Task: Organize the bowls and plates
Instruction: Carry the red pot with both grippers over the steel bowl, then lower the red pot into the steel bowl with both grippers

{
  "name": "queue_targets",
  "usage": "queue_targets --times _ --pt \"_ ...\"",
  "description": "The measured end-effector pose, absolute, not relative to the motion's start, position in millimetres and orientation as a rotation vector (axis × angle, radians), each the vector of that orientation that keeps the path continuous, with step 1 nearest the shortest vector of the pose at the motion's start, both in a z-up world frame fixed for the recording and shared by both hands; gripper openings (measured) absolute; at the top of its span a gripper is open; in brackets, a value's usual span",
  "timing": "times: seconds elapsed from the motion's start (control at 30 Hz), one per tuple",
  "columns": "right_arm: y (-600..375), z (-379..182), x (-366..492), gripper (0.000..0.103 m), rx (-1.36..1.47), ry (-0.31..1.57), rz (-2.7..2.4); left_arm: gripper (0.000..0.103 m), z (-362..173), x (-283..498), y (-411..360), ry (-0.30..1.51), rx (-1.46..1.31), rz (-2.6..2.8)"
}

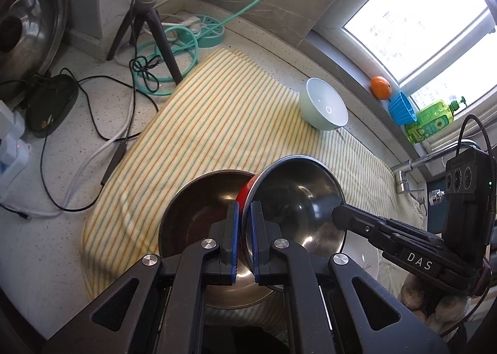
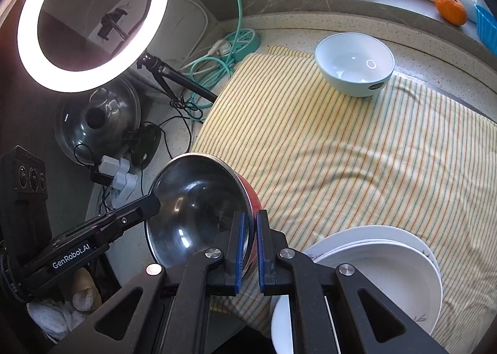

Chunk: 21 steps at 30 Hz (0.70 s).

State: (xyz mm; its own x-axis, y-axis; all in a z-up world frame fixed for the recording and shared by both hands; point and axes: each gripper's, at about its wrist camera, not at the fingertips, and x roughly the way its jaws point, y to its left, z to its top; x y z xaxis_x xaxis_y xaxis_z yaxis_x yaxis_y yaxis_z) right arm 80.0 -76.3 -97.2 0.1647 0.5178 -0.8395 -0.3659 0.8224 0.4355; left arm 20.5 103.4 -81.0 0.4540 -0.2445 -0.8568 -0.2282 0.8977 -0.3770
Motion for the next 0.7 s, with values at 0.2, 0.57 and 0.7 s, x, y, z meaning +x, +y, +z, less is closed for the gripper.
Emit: queue_targets --times 0.2,0.57,0.7 --pt "-61.0 -103.8 73.7 0.007 0.121 1.272 0.647 0.005 -87.7 10.4 115.0 1.122 -0.491 0.010" --pt "-42.4 -120.0 68.8 0.007 0.057 1.295 0.640 0.005 -109.9 5.7 125.2 1.171 -0.488 0.037" --pt "-35.5 -127.3 67.5 0.007 0.011 1.298 0.629 0.005 -116.0 7.6 123.5 1.187 -0.457 0.046"
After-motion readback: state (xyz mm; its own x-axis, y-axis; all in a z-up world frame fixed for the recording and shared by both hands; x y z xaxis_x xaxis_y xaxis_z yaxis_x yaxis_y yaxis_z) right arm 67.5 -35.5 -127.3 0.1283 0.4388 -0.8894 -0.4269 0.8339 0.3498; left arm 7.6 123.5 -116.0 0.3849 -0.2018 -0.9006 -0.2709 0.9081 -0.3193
